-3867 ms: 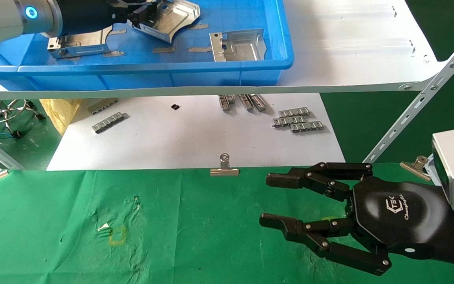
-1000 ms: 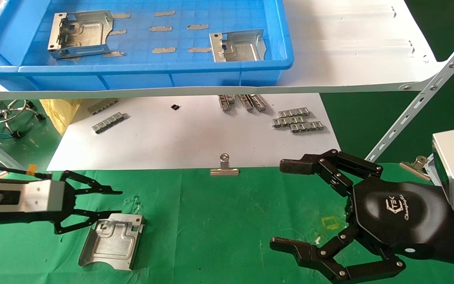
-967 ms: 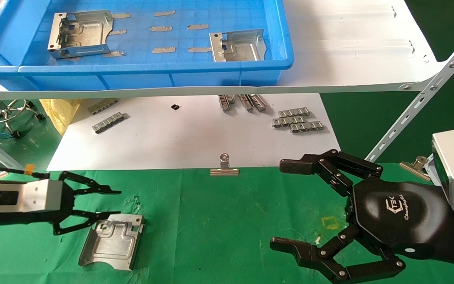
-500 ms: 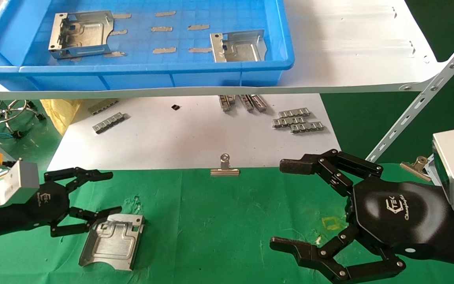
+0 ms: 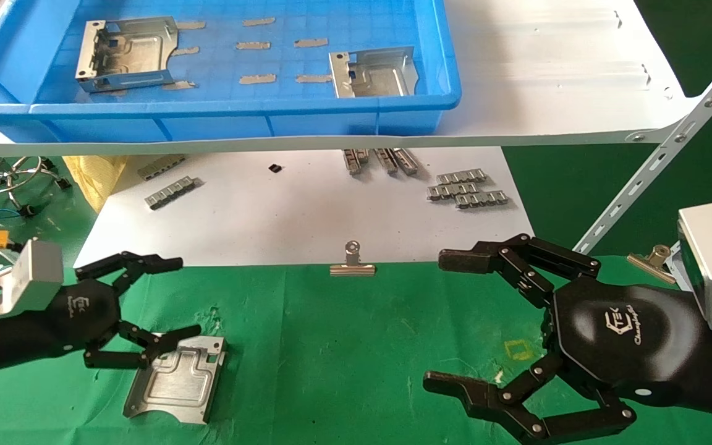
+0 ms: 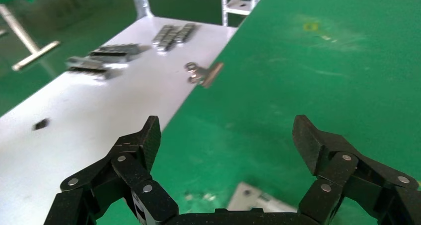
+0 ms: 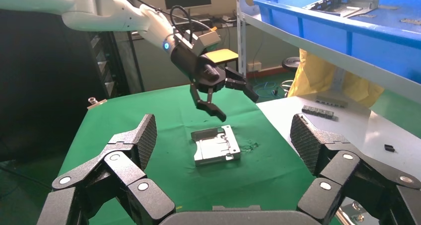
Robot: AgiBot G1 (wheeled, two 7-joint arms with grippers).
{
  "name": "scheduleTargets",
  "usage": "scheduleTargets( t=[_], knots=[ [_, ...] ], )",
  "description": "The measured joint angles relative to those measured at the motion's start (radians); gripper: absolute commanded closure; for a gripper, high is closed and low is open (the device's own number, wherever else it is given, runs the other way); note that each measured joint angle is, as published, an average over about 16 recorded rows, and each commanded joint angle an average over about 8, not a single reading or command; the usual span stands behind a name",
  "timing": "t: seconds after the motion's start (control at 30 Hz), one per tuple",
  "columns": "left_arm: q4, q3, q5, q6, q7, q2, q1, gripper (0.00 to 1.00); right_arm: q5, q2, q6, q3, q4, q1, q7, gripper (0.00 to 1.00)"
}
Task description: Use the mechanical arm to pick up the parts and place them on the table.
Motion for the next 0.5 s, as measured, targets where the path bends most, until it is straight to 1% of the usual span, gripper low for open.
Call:
scheduleTargets(
  t=[0.5],
  knots=[
    [-0.271, -0.158, -0.011, -0.026, -0.196, -0.032, 0.108, 0.0, 0.0, 0.0, 0.0, 0.0, 0.0, 0.0, 0.0, 0.0]
  ],
)
